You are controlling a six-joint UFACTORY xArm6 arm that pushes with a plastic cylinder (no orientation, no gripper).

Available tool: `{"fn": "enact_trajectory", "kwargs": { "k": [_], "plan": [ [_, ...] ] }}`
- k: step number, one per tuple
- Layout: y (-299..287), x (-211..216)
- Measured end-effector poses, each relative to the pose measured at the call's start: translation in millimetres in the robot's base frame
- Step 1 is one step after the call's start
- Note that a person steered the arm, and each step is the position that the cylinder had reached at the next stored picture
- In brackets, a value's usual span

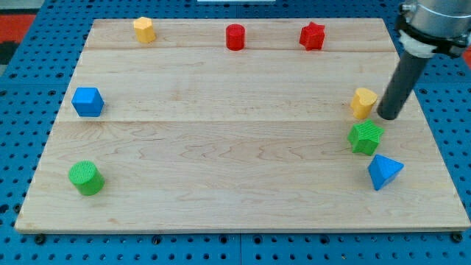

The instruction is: Move the red star closer to the yellow heart

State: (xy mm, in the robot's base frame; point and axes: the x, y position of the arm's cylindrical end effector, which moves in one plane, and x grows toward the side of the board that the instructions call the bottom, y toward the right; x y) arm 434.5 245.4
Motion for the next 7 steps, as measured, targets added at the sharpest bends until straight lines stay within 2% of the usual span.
{"fn": "enact_trajectory", "kwargs": {
  "k": [2, 3, 4, 6, 7],
  "plan": [
    [1, -29],
    [-21, -73],
    [-71, -106],
    [-3, -182],
    [-59, -234]
  ]
}}
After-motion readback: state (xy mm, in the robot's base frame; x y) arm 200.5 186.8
